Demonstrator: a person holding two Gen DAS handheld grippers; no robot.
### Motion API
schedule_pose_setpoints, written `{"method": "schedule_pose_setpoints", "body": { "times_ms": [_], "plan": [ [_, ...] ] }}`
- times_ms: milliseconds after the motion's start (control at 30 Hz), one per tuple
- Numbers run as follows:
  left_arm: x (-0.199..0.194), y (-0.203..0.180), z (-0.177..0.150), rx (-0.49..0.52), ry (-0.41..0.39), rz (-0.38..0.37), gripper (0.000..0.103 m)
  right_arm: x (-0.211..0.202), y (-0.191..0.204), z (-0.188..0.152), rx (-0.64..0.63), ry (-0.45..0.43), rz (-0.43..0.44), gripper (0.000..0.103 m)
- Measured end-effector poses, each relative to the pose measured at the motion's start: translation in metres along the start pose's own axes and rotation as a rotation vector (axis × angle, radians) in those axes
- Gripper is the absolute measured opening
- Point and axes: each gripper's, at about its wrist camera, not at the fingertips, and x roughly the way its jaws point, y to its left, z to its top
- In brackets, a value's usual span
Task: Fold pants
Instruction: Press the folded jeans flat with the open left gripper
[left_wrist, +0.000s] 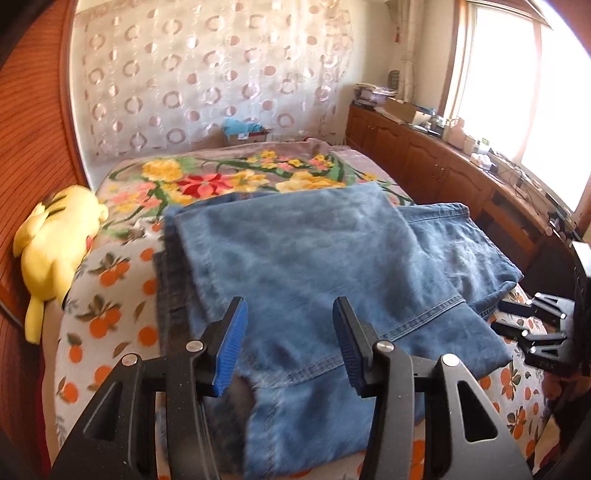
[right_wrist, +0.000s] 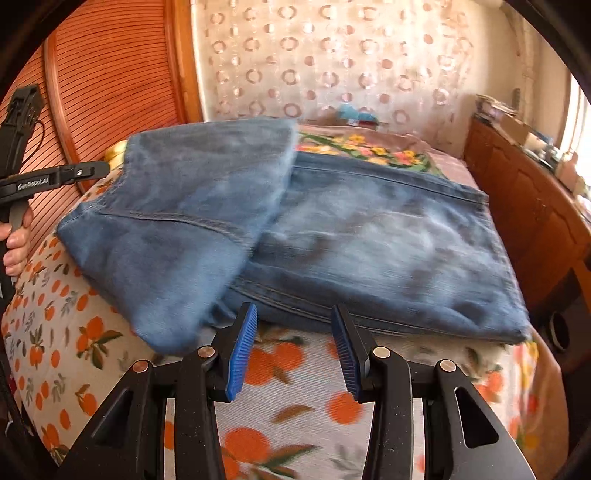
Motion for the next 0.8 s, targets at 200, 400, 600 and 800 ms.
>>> {"method": "schedule_pose_setpoints", "body": {
  "times_ms": [200, 400, 600, 800],
  "plan": [
    [0.023, -0.032, 0.0, 0.069, 0.041, -0.04, 0.054, -0.016, -0.04, -0.017, 0.058, 0.015, -0.11, 0.043],
    [0.028, -0.052, -0.002, 0.095, 0.04, -0.078, 0.082, -0.03, -0.077, -0.036, 0.103, 0.046, -0.208, 0.043],
    [0.033, -0.062, -0.007, 0.096, 0.045, -0.085, 0.082, -0.041, -0.099, -0.044, 0.119, 0.054, -0.274, 0.043],
    [0.042, -0.067, -0.019, 0.102, 0.067, -0.075, 0.082, -0.031, -0.108, -0.032, 0.144, 0.073, -0.302, 0.043]
  ]
}}
